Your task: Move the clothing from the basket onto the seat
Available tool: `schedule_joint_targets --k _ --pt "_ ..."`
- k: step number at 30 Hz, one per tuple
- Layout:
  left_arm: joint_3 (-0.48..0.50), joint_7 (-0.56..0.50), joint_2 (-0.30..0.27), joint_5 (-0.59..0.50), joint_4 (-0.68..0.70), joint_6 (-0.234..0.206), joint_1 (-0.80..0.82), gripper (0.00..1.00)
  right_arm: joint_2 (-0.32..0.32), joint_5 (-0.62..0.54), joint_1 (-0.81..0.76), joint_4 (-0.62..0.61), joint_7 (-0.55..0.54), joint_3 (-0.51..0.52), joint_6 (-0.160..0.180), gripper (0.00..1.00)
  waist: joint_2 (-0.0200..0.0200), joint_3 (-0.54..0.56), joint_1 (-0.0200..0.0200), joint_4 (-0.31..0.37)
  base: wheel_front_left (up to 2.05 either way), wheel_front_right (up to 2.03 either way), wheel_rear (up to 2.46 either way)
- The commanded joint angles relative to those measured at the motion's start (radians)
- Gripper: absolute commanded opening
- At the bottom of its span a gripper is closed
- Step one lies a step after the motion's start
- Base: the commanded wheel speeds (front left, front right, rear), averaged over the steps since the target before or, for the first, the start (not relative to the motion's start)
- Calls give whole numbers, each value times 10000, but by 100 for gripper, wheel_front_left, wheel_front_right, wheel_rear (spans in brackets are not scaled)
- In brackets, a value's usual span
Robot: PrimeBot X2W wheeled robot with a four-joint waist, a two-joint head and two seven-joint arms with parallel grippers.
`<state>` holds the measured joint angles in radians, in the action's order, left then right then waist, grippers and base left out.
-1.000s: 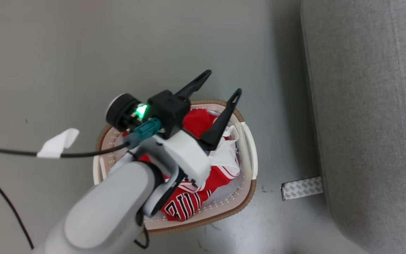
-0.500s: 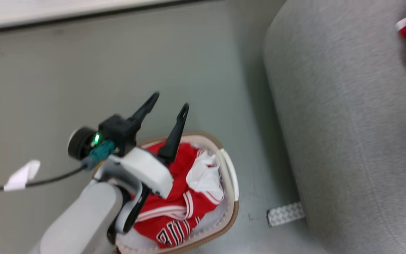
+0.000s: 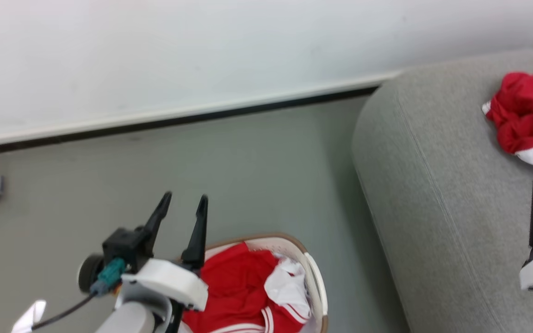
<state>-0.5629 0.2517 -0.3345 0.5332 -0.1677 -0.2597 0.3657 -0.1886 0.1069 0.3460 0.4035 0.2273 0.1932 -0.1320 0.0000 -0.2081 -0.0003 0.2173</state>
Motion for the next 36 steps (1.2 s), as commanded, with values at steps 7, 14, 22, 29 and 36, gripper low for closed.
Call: schedule_joint_targets --k 7,14,22,29,36 --pt "1204 123 724 -668 193 71 -1655 100 471 -564 -1773 -1146 29 -346 25 100 0 1630 3 -1461 0 0 0" --pt "2238 128 1455 -1590 476 621 -2744 100 878 -829 -2675 -1089 232 -686 25 100 0 2190 3 -2016 0 0 0" --pt "3475 130 2034 -2372 16 1487 -3581 100 1162 -869 -3040 -635 356 -1207 25 100 0 2598 3 -2256 0 0 0" --pt "4166 130 2378 -2870 -89 2008 -3850 100 1245 -805 -2901 -592 374 -1356 25 100 0 2575 3 -2209 0 0 0" --pt "3933 129 2546 -3289 -438 2731 -3158 100 1234 -817 -2475 -859 374 -1358 25 100 0 1805 3 -1912 0 0 0"
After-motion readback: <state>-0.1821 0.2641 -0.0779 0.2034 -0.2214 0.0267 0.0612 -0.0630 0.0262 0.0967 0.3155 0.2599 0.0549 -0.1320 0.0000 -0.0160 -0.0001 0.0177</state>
